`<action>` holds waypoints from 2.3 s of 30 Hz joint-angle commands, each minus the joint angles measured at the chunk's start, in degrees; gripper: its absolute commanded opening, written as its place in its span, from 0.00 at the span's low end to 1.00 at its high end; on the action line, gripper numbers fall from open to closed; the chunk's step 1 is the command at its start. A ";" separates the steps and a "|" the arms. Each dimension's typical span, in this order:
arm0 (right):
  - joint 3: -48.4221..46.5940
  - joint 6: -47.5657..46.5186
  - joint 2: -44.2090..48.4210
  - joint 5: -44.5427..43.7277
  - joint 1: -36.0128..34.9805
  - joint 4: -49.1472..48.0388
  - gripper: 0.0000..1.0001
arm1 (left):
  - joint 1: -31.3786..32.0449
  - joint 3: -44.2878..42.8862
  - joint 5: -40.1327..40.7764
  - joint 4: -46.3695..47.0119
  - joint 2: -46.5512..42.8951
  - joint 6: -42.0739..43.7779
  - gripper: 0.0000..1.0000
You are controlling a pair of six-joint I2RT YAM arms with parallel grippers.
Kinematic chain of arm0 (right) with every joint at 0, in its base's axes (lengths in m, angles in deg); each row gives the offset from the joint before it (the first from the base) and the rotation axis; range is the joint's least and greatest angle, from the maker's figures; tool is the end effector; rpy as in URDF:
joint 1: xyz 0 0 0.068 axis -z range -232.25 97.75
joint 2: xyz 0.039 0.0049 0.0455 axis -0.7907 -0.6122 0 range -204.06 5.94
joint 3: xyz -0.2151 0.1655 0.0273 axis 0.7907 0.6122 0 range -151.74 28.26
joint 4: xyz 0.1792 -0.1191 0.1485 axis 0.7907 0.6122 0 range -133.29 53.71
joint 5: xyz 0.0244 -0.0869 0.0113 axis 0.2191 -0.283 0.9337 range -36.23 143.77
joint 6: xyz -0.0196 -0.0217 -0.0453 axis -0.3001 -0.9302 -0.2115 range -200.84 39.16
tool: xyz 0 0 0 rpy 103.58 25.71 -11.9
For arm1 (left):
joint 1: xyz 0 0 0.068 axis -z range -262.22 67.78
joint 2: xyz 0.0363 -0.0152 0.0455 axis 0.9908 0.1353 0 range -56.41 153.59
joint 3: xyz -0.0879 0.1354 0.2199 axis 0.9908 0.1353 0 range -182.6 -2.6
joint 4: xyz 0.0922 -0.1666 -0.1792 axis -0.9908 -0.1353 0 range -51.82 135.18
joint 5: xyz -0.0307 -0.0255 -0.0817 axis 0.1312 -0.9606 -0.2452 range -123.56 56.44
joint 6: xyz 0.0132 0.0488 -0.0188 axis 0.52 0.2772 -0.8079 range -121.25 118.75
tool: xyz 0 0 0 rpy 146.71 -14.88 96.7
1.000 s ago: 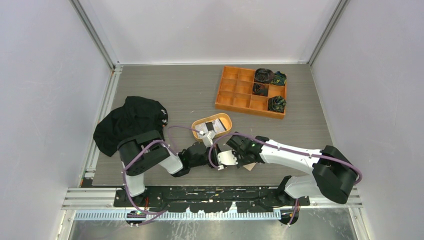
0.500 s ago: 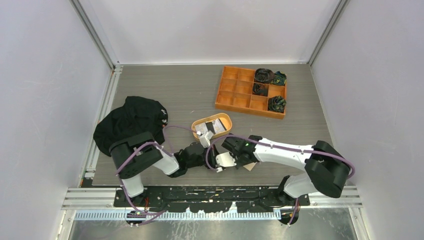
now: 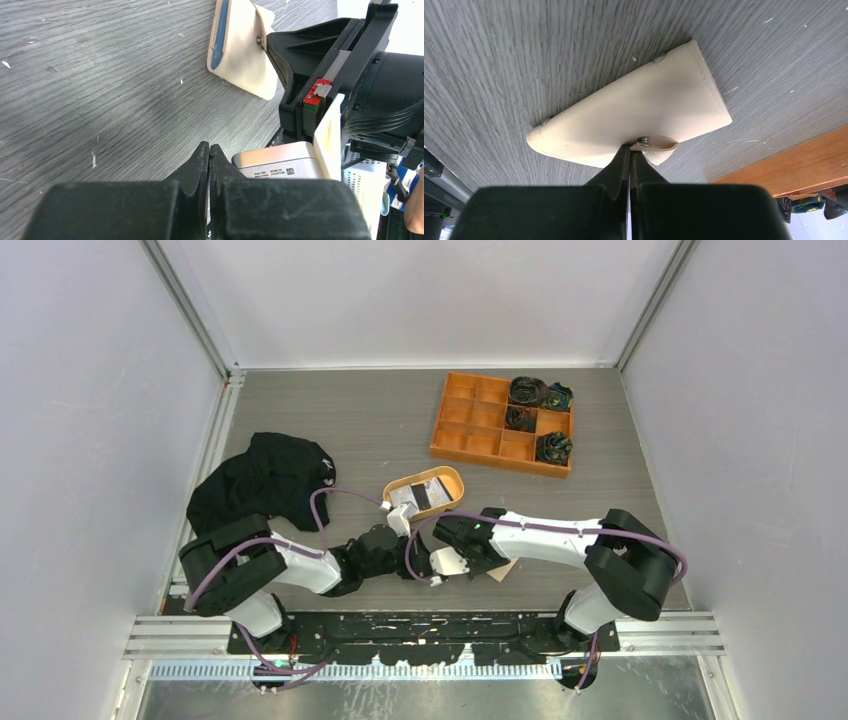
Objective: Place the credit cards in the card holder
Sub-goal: Close the card holder at the center of the board.
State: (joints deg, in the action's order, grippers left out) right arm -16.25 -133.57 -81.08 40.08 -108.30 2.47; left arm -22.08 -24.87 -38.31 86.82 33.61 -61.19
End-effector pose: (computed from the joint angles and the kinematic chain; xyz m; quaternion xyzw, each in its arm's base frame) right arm 0.1359 0.1866 0.1471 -0.8061 0.5795 -0.1188 0.0184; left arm 0.1303 -0.2326 0.1252 0.0234 0.8478 -0.4756 0.2335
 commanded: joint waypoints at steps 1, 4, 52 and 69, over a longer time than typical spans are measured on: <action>2.87 3.45 -3.66 8.85 -0.27 -0.68 0.01 | 0.00 -0.59 -0.16 2.32 -2.74 1.39 0.00; 1.28 4.04 -1.13 9.10 0.12 -0.62 0.01 | 0.00 -0.50 -0.55 2.34 -2.74 1.57 0.00; -31.44 -32.72 -34.37 20.93 11.69 25.29 0.02 | 0.00 3.19 15.13 -41.91 -42.76 8.58 0.00; -37.03 -32.00 -23.49 25.91 12.09 32.40 0.50 | 1.68 2.46 14.47 -40.31 -43.79 7.82 0.00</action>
State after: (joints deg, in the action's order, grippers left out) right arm -52.05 -164.69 -114.26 59.97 -98.18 44.39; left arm -21.51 -22.26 -21.66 47.66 -8.73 -54.99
